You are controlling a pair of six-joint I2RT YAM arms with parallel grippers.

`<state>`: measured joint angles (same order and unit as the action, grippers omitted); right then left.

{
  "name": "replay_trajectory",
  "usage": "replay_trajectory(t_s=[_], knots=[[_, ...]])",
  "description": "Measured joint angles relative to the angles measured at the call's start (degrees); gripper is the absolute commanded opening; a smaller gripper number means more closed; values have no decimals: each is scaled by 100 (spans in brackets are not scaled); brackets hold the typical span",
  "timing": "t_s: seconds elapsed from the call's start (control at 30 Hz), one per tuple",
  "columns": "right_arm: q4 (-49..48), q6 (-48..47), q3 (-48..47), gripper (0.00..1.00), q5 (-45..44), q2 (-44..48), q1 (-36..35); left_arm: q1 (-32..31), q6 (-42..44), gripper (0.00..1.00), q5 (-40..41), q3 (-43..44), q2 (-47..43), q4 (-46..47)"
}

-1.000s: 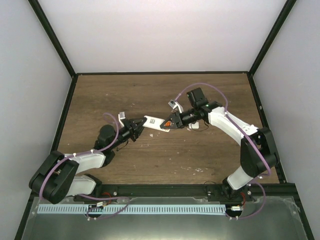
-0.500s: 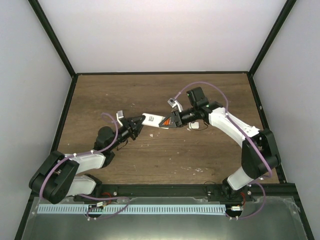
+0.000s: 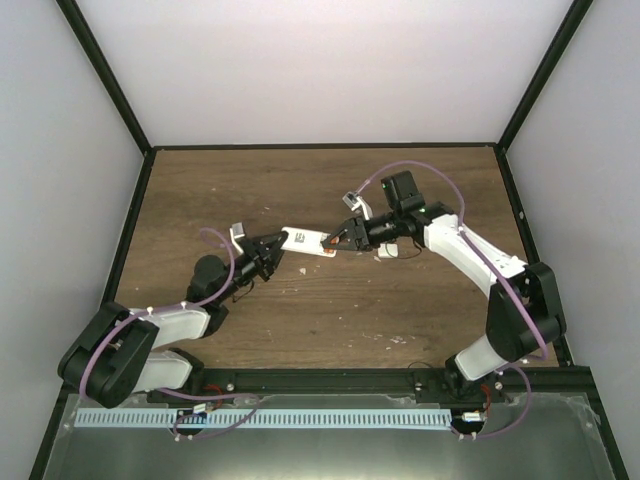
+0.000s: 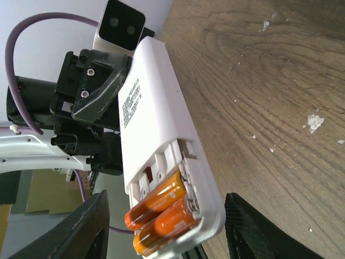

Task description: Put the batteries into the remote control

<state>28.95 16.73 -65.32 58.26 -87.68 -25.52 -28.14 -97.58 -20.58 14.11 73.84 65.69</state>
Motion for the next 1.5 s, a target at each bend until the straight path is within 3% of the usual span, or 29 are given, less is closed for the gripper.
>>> replay_trajectory(t_s=[0.63,1.5], knots=[[15,162,0,44,225,31,96,37,68,0,-9,-9,-24,-50],[37,129,0,25,197,-173,96,42,44,0,-37,31,208,116]])
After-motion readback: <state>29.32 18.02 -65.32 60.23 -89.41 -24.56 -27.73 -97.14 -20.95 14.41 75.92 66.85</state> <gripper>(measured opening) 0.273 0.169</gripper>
